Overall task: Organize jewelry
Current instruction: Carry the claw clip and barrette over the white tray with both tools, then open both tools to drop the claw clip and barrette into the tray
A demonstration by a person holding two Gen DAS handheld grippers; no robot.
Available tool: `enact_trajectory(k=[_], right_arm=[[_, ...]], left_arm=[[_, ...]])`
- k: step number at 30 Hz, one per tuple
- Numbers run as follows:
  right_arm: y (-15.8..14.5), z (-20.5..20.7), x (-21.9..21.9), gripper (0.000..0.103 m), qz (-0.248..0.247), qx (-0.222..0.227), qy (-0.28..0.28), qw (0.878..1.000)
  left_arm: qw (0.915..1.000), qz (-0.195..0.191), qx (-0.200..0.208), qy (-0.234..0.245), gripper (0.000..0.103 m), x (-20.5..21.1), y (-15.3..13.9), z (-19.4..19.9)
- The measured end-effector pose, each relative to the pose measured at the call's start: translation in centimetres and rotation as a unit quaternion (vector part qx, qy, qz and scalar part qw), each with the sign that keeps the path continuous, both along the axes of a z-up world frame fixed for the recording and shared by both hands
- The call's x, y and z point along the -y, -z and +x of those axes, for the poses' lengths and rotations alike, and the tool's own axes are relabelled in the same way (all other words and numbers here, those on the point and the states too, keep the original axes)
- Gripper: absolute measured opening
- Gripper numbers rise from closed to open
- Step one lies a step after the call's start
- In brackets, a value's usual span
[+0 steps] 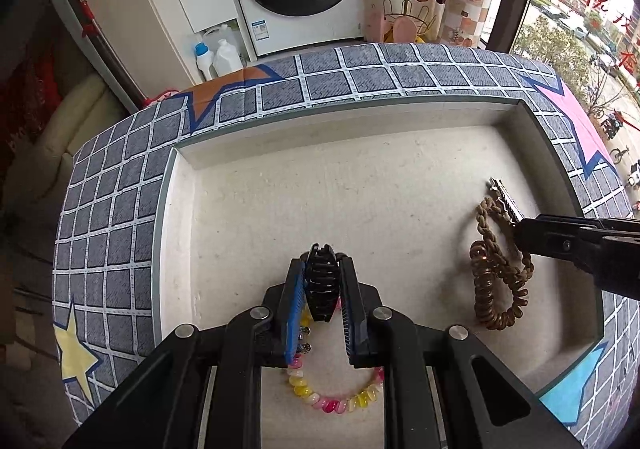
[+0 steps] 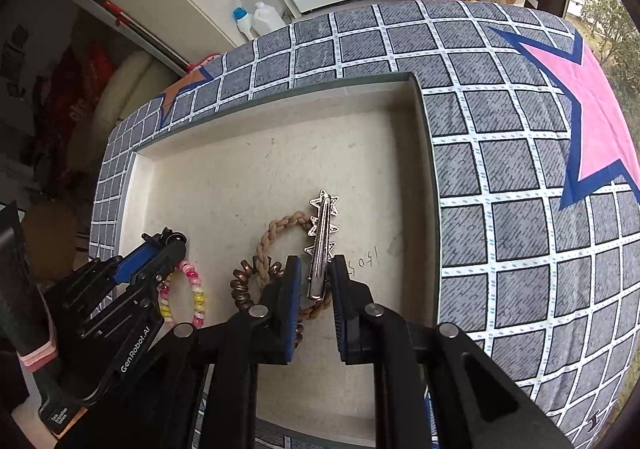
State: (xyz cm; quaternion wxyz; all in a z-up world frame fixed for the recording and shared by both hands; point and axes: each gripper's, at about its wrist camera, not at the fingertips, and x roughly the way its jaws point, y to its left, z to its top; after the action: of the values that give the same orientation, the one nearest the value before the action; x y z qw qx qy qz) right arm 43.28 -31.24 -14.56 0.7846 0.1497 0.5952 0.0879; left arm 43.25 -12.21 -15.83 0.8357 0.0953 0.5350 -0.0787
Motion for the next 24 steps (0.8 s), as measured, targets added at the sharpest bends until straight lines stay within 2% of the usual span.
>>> enact_trajectory(k=[2,9,10,11,12,14,20,22,24], right_arm=[[-0.4,-0.2,0.3,0.038,0.014,0.006,0.006,1.000],[-2.1,-0.6,0.8,0.040,0.047,0.022,0.024,0.998],[-2.2,-0.7,1.0,0.040,0.050,0.022,0.027,0.998],[-2.3,-0.8,1.0,0.040,0.053,0.022,0.030,0.998],[-2.3,-0.9,1.1,0.040,0.055,0.021,0.032,0.998],[-2.4,-1.0,1.2,0.040,0.063,0.019,0.036,0.997],[-2.6,-1.8,1.4,0.040,0.072,0.014,0.048,0.996],[-2.7,-2.1,1.4,0.044,0.077,0.014,0.051,0.996],[-3.0,-2.6,1.3,0.061,0.081,0.016,0.052,0.995]], left_arm=[[1.0000,-0.001,0.001,-0.002,0.030,-0.1,-0.1,0.1],[0.9999,-0.007,0.007,-0.001,0.030,0.0,-0.8,-0.1],[0.9999,-0.008,0.009,-0.001,0.040,0.0,-0.9,-0.2],[0.9999,-0.008,0.012,-0.001,0.060,0.0,-1.1,-0.2],[0.9998,-0.007,0.018,-0.007,0.103,-0.1,-1.3,-0.3],[0.9988,-0.014,0.045,-0.012,0.103,-0.3,-2.3,-0.8],[0.9988,-0.012,0.046,-0.010,0.103,-0.4,-3.2,-1.2],[0.9986,-0.015,0.049,-0.010,0.103,-0.6,-3.8,-1.7],[0.9984,-0.016,0.052,-0.013,0.103,-1.0,-4.2,-2.1]])
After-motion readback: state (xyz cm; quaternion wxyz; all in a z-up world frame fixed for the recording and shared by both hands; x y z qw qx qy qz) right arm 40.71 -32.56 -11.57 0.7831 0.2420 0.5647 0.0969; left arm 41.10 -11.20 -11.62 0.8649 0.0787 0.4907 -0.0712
